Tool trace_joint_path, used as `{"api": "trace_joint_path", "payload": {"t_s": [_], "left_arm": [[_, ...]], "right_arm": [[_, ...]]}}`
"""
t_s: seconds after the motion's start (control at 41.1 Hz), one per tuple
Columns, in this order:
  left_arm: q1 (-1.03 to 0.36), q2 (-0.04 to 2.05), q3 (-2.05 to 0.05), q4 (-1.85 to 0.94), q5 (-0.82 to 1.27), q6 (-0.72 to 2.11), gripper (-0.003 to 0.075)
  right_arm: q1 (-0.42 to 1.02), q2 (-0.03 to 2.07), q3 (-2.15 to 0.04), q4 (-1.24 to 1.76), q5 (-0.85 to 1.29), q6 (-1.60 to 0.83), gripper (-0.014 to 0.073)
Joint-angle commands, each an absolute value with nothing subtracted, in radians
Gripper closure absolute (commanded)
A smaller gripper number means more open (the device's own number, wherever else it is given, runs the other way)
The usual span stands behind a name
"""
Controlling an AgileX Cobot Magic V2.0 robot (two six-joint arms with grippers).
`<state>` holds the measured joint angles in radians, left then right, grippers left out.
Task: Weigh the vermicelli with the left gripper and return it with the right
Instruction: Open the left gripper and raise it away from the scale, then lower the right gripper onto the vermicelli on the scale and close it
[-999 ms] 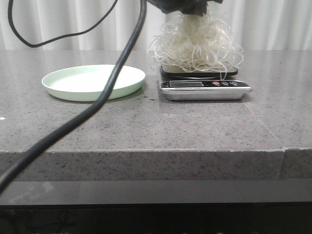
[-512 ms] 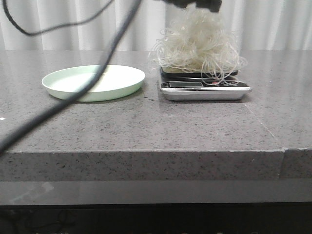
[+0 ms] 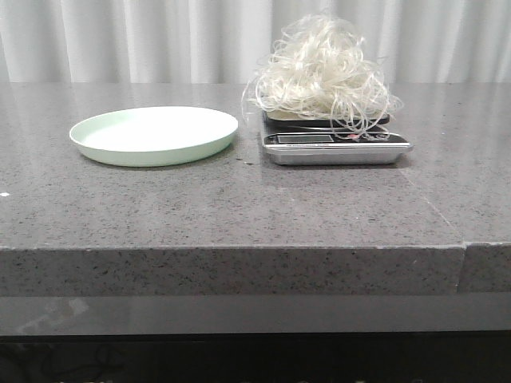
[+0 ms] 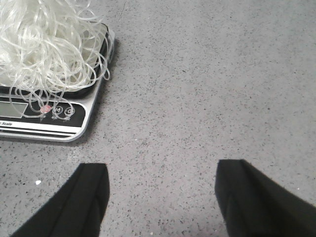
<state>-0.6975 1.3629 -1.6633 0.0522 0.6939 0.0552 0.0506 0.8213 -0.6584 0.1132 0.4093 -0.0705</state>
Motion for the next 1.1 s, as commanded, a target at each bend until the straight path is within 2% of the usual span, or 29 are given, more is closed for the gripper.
{"api": "trace_joint_path", "payload": {"t_s": [0.0,0.438,0.658,1.072], "left_arm": [[-0.703,1.243,-1.617,0.053,0.652,0.055,0.0227],[-0.703,0.822,-1.034,0.038,0.514,0.053,0.0227],[-0.703,0.643,-0.814,0.029,0.467,0.053,0.0227],[-0.703,0.595,-0.750,0.029,0.468,0.053,0.0227]], "right_arm": [[0.052,0.820,-0.684,0.108,0.345,-0.076,0.0036],[0.060,0.820,-0.686,0.108,0.364,-0.078,0.0036],[0.133,0.860,-0.757,0.108,0.387,-0.122,0.0037],[0.329,1.209,-1.122,0.112,0.426,-0.140,0.0037]]}}
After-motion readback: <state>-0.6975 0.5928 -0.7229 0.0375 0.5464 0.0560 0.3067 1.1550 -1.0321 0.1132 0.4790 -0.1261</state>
